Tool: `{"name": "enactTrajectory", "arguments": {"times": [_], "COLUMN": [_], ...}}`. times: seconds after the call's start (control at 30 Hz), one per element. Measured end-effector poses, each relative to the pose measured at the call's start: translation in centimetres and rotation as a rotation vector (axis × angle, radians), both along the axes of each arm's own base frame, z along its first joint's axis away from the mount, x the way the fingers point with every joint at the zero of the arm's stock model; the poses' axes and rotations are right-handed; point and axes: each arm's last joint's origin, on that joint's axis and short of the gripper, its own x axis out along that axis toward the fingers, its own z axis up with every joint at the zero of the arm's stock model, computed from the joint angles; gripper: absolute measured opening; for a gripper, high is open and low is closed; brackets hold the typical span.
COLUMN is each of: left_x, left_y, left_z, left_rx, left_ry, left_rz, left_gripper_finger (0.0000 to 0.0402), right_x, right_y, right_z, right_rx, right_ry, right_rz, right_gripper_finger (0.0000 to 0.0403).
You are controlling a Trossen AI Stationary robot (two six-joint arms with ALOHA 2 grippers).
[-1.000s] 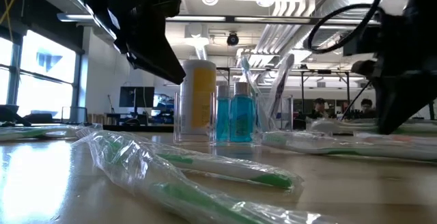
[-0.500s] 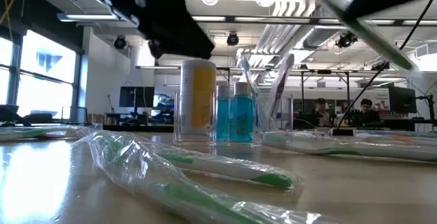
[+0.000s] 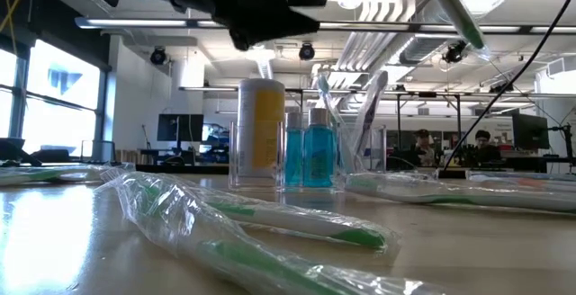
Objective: Pick & Place toothbrushing station
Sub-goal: Put the green toothbrush into the transparent organizer
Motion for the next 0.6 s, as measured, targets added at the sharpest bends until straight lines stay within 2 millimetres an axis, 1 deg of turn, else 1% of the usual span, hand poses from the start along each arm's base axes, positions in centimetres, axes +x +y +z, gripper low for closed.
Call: {"name": "enactTrajectory", "arguments": {"times": [0.07, 0.17, 0.4, 0.6], "left_x": [0.0, 0.1, 0.0, 0.0], "left_y": [-0.2, -0.3, -0.5, -0.5], "left_z": [0.5, 1.1, 2.0, 2.3], "left_rx": [0.016, 0.016, 0.007, 0.014], "left_ry": [-0.048, -0.105, -0.205, -0.234], "left_rz": [-0.020, -0.059, -0.135, -0.134], "left_gripper_finger": [0.0265, 0.0280, 0.0283, 0.0283], "right_x": [0.2, 0.5, 1.0, 1.7], "right_y": [-0.3, -0.6, -1.1, -1.9], "right_z": [0.0, 0.1, 0.4, 0.7], "right_rx": [0.000, 0.002, -0.004, -0.014], "right_ry": [0.000, -0.007, -0.033, -0.056], "right_rz": [-0.012, -0.025, -0.038, -0.061], "right_gripper_finger": [0.0008, 0.0008, 0.0008, 0.0009]}}
